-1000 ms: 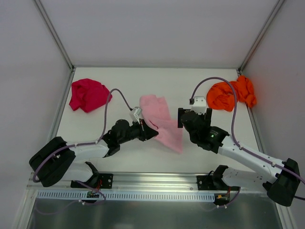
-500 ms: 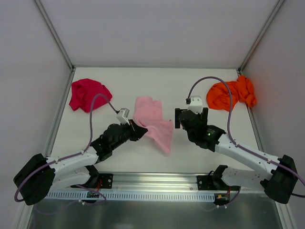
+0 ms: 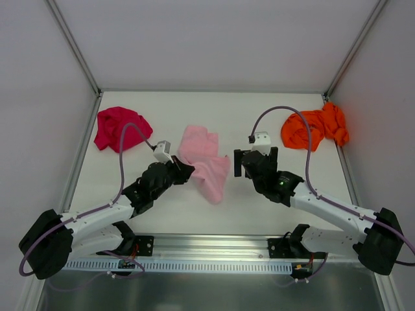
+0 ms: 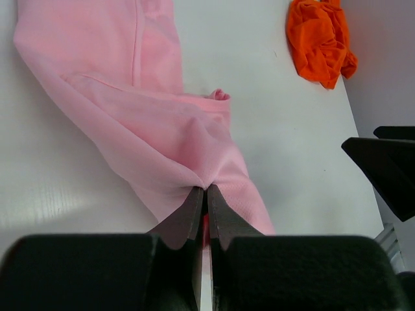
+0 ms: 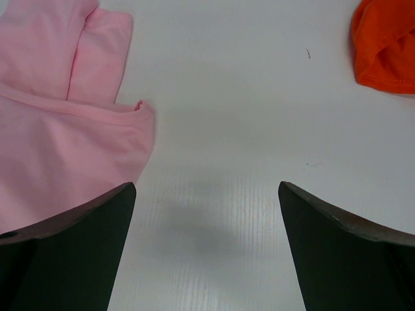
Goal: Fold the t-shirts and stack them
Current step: Grab one side of the 2/3 rectangular tshirt with left arm
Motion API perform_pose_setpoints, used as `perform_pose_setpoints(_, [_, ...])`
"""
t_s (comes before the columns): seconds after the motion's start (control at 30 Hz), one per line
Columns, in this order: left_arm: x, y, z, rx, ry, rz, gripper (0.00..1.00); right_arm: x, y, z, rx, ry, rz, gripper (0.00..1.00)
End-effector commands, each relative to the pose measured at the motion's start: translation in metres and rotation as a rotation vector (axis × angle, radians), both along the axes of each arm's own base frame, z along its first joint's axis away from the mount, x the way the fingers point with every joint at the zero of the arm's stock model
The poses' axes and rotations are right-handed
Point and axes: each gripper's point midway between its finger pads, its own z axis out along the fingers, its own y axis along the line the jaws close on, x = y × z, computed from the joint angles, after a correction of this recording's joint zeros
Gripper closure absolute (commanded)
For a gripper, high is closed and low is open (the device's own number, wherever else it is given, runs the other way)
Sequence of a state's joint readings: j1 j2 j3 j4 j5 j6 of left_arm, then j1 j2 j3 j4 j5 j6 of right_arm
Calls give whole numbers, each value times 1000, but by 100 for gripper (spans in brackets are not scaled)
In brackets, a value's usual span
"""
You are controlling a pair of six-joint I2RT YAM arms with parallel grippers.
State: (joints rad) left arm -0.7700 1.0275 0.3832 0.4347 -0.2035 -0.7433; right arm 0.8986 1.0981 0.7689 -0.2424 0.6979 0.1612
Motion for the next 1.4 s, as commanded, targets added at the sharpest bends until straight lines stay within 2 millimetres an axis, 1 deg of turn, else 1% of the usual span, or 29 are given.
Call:
perform_pose_setpoints(0.0, [5, 10, 20, -34, -45, 48, 100, 6, 8, 4, 28, -24, 12, 2])
perform_pose_setpoints(0.03, [1, 11, 15, -32, -30, 44, 100, 7, 9, 3, 33, -20, 15, 2])
perform_pose_setpoints(0.07, [0, 12, 13, -33, -26, 45, 91, 7, 10, 4, 33, -21, 19, 2])
perform_pose_setpoints(0.1, [-1, 14, 9, -29, -18, 51, 40, 8, 11, 4, 36, -22, 21, 2])
perform_pose_setpoints(0.13, [-3, 18, 1, -15, 7, 65, 25, 8, 11, 4, 39, -21, 24, 2])
perform_pose_setpoints(0.17, [-3, 21, 0, -8, 8, 80, 15, 8, 12, 4, 41, -20, 24, 2])
perform_pose_setpoints(0.2, [-3, 23, -1, -5, 13, 85, 1, 8, 12, 3, 39, -16, 25, 2])
perform_pose_setpoints(0.33, [-11, 34, -3, 0, 37, 124, 1, 9, 14, 1, 33, -11, 29, 2])
perform_pose_setpoints(0.4, [-21, 37, -5, 9, 63, 143, 1, 10, 15, 1, 35, -9, 29, 2])
perform_pose_setpoints(0.43, [-24, 38, -6, 5, 85, 151, 1, 10, 17, 0, 37, -2, 37, 2])
perform_pose_setpoints(0.47, [-33, 40, -16, 38, 124, 146, 1, 10, 21, 0, 38, 4, 47, 2])
perform_pose_setpoints(0.53, [-38, 44, -19, 50, 161, 177, 1, 11, 24, -3, 39, 16, 55, 2])
perform_pose_setpoints(0.6, [-54, 72, -39, 185, 217, 281, 1, 12, 31, -8, 44, 29, 72, 2])
perform_pose_setpoints(0.63, [-51, 72, -30, 159, 186, 322, 1, 12, 34, -11, 46, 37, 79, 2])
perform_pose_setpoints(0.67, [-59, 86, -34, 228, 178, 363, 1, 13, 38, -15, 46, 49, 90, 2])
perform_pose_setpoints(0.7, [-62, 85, -30, 202, 171, 368, 1, 13, 44, -18, 56, 58, 110, 2])
perform_pose_setpoints(0.77, [-68, 80, -27, 192, 154, 336, 1, 14, 50, -22, 51, 72, 122, 2])
perform_pose_setpoints(0.8, [-71, 79, -24, 189, 145, 329, 1, 15, 57, -27, 53, 87, 143, 2])
perform_pose_setpoints(0.9, [-74, 89, -18, 234, 129, 372, 1, 15, 72, -38, 66, 117, 199, 3])
perform_pose_setpoints(0.93, [-74, 89, -12, 231, 126, 380, 1, 16, 74, -40, 66, 122, 205, 3])
perform_pose_setpoints(0.97, [-77, 100, -15, 260, 145, 416, 1, 18, 73, -42, 68, 128, 200, 3])
perform_pose_setpoints(1.03, [-77, 110, -3, 273, 102, 470, 1, 21, 73, -46, 64, 139, 199, 3])
perform_pose_setpoints(1.07, [-78, 113, -1, 267, 104, 488, 1, 21, 74, -47, 73, 144, 204, 3])
perform_pose_setpoints(1.13, [-80, 107, 1, 293, 83, 431, 1, 23, 74, -51, 86, 157, 207, 3])
perform_pose_setpoints(1.17, [-81, 99, 2, 271, 79, 394, 1, 24, 74, -52, 87, 162, 207, 3])
perform_pose_setpoints(1.2, [-83, 75, 7, 179, 92, 328, 1, 25, 74, -53, 86, 164, 206, 3])
perform_pose_setpoints(1.23, [-85, 69, -2, 175, 96, 289, 1, 26, 73, -55, 83, 169, 202, 3])
perform_pose_setpoints(1.3, [-88, 51, -2, 137, 93, 222, 1, 26, 74, -57, 91, 172, 207, 4])
perform_pose_setpoints(1.37, [-96, 38, -15, 150, 112, 189, 1, 27, 77, -58, 99, 179, 215, 4])
